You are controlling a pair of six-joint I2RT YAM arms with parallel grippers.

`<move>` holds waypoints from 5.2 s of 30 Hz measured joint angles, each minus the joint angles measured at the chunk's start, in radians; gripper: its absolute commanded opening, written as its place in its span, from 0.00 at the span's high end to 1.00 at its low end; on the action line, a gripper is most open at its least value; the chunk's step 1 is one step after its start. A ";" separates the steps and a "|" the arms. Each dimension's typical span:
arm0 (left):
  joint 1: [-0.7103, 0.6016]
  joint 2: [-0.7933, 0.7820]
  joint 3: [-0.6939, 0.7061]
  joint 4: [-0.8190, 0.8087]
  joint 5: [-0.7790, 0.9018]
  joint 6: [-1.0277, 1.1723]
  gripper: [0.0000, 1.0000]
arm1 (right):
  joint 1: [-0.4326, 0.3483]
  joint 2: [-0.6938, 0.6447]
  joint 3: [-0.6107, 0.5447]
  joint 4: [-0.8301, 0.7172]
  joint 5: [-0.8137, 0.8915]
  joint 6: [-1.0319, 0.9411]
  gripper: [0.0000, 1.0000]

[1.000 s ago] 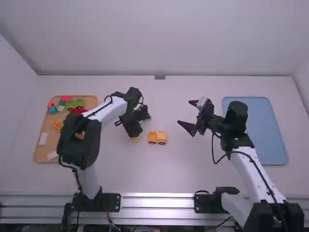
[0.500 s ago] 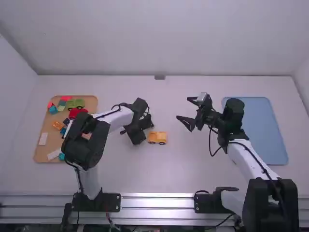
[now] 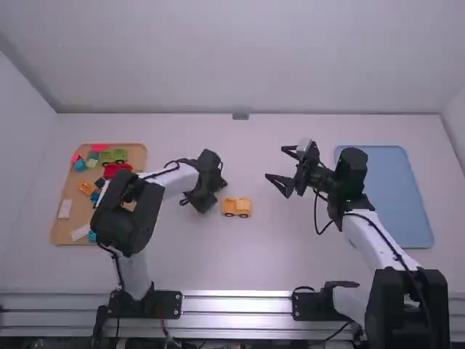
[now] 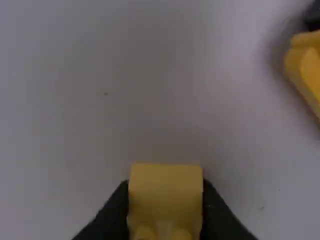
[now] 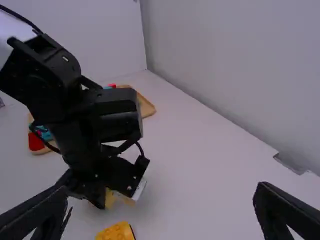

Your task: Assemble lego blocks to make yellow taxi

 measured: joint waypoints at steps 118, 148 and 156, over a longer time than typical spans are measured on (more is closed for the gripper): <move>0.226 -0.093 0.433 -0.472 0.608 1.138 0.01 | 0.000 0.000 0.000 0.004 0.000 -0.002 0.01; 0.384 -0.093 -0.372 0.597 1.030 0.965 0.01 | 0.000 0.000 0.000 0.003 0.001 -0.002 0.01; 0.384 -0.093 -0.519 0.893 0.966 0.679 0.01 | 0.000 0.000 0.000 0.003 0.000 0.002 0.01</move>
